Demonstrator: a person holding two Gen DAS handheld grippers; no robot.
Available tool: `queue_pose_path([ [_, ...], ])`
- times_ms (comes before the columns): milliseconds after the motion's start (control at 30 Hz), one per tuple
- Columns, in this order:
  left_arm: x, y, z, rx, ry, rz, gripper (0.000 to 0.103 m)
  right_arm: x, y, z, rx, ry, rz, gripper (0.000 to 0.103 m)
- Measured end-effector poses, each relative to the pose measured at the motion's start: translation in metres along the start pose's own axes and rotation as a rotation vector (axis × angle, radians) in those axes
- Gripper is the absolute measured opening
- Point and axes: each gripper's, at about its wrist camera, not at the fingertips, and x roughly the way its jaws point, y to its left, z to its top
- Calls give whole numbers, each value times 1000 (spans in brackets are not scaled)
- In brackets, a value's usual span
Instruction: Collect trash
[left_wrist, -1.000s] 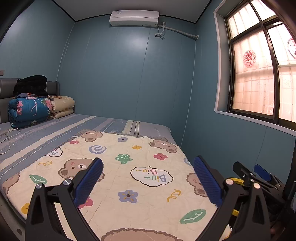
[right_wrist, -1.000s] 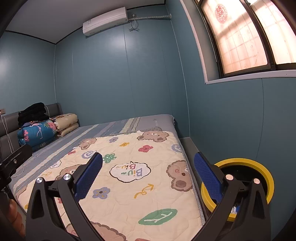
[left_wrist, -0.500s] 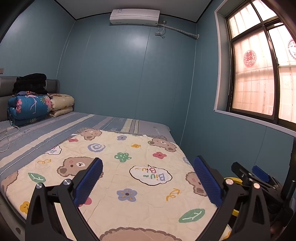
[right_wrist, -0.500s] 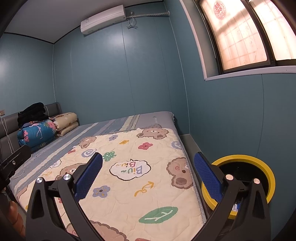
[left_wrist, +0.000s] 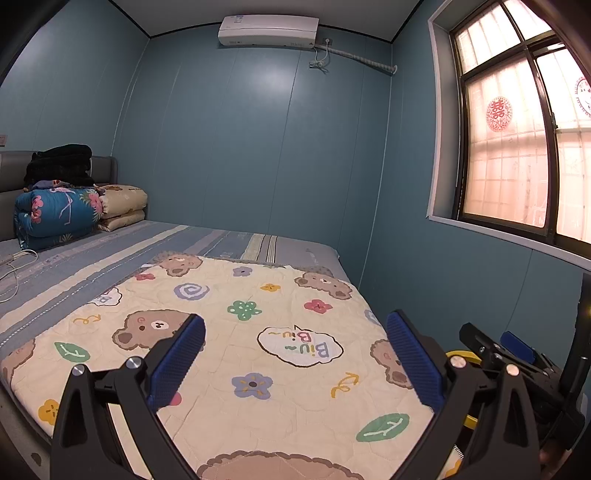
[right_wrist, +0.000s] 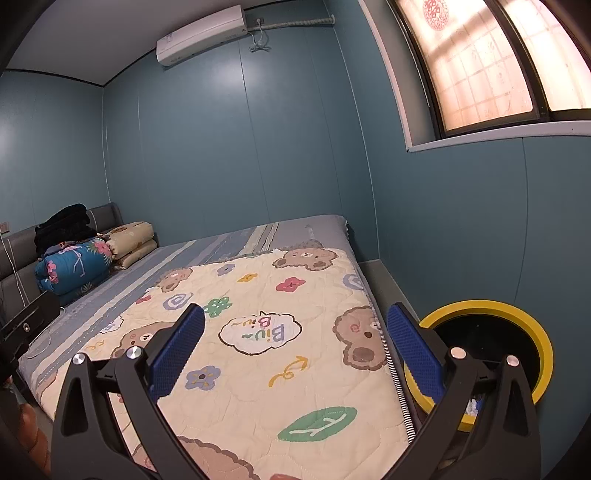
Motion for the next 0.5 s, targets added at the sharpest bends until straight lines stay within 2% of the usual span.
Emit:
queue_pose_path([
  [500,3,-2,-2,0,10,3,95,3,0,-3,9,16,0,95],
])
